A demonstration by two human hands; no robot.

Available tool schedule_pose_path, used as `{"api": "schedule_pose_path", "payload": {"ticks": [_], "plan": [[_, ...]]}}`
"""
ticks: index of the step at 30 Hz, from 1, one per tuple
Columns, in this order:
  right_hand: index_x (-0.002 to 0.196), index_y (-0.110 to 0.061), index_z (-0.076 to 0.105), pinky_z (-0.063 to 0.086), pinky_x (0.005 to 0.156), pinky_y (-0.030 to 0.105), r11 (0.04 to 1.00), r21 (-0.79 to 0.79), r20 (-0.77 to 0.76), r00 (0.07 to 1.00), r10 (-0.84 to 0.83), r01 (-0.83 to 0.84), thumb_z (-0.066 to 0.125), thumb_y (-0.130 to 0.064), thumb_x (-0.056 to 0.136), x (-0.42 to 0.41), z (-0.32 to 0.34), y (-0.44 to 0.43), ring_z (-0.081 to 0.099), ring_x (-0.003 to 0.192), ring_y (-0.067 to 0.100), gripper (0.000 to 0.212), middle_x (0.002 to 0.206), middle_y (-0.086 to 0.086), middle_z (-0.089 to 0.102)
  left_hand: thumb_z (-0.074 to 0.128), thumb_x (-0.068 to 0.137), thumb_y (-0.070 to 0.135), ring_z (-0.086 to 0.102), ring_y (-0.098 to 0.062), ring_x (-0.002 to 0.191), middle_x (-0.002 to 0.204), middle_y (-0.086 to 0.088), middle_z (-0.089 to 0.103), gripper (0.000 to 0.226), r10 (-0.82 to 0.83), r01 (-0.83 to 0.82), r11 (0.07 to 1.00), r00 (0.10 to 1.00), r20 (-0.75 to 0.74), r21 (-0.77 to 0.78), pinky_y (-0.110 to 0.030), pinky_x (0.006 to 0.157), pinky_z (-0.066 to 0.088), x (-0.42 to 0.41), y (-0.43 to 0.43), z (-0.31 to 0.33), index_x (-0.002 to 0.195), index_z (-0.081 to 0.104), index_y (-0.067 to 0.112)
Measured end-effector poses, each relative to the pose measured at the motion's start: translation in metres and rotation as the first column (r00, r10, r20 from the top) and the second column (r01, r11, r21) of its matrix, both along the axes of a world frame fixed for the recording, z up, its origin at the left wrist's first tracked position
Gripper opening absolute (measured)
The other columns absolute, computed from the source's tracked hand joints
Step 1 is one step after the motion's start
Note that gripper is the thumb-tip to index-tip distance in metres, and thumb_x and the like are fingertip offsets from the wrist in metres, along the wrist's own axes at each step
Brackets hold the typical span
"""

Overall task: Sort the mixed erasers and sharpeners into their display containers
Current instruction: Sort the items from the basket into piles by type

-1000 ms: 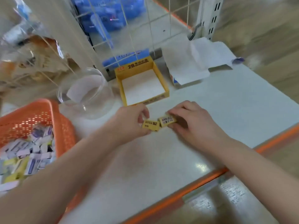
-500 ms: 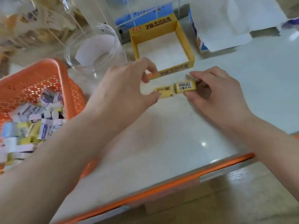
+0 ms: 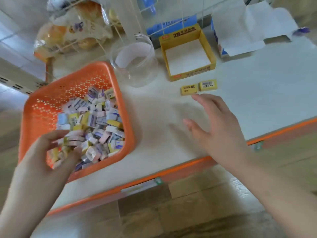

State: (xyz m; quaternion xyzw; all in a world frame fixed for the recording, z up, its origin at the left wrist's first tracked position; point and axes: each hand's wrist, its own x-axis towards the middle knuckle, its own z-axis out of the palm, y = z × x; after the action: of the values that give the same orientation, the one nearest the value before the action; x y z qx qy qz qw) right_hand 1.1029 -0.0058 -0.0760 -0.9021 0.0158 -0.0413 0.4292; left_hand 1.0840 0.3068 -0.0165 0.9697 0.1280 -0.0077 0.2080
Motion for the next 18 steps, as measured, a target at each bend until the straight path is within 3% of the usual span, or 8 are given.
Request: {"api": "schedule_pose_path", "payload": {"ticks": [2, 4, 6, 13, 18], "plan": [[0.133, -0.016, 0.048, 0.021, 0.096, 0.007, 0.998, 0.015, 0.027, 0.998, 0.059, -0.06, 0.065, -0.025, 0.086, 0.004, 0.01, 0.02, 0.043, 0.123, 0.014, 0.052, 0.132, 0.0, 0.046, 0.064, 0.062, 0.059, 0.052, -0.019, 0.108, 0.111, 0.009, 0.054, 0.045, 0.046, -0.046, 0.998, 0.999, -0.015, -0.051, -0.042, 0.088, 0.042, -0.009, -0.01, 0.013, 0.104, 0.051, 0.054], [0.133, -0.015, 0.048, 0.02, 0.096, 0.005, 0.993, 0.007, 0.062, 0.991, 0.118, -0.118, 0.065, -0.025, 0.086, 0.01, 0.019, 0.039, 0.042, 0.122, 0.012, 0.051, 0.132, 0.001, 0.047, 0.076, 0.073, 0.038, 0.053, -0.023, 0.107, 0.107, 0.005, 0.053, 0.046, 0.082, -0.087, 0.994, 0.994, -0.078, -0.063, -0.036, 0.08, 0.037, -0.018, -0.004, 0.013, 0.114, 0.056, 0.038], [0.132, -0.015, 0.048, 0.019, 0.094, 0.004, 0.985, -0.007, 0.086, 0.981, 0.174, -0.174, 0.065, -0.027, 0.086, 0.017, 0.03, 0.057, 0.041, 0.121, 0.009, 0.051, 0.132, -0.001, 0.047, 0.072, 0.08, 0.026, 0.051, -0.019, 0.101, 0.11, 0.004, 0.054, 0.045, 0.131, -0.137, 0.989, 0.987, -0.089, -0.062, -0.031, 0.078, 0.033, -0.019, 0.003, 0.011, 0.121, 0.055, 0.029], [0.134, -0.019, 0.046, 0.021, 0.089, 0.006, 0.948, -0.025, 0.138, 0.938, 0.318, -0.317, 0.061, -0.031, 0.088, 0.041, 0.063, 0.103, 0.04, 0.112, 0.001, 0.05, 0.131, -0.006, 0.047, 0.074, 0.076, 0.03, 0.049, -0.02, 0.117, 0.128, 0.002, 0.054, 0.056, 0.101, -0.102, 0.994, 0.994, -0.043, -0.033, -0.029, 0.085, 0.038, -0.005, 0.018, 0.004, 0.127, 0.051, 0.028], [0.135, -0.017, 0.048, 0.02, 0.092, 0.01, 0.91, -0.158, 0.141, 0.903, 0.406, -0.385, 0.061, -0.028, 0.088, 0.06, 0.073, 0.129, 0.044, 0.123, 0.016, 0.049, 0.135, 0.001, 0.05, 0.07, 0.077, 0.031, 0.047, -0.02, 0.118, 0.134, 0.004, 0.047, 0.063, 0.051, -0.054, 0.998, 0.996, -0.079, -0.036, -0.026, 0.085, 0.035, 0.001, 0.024, -0.01, 0.134, 0.043, 0.03]]}}
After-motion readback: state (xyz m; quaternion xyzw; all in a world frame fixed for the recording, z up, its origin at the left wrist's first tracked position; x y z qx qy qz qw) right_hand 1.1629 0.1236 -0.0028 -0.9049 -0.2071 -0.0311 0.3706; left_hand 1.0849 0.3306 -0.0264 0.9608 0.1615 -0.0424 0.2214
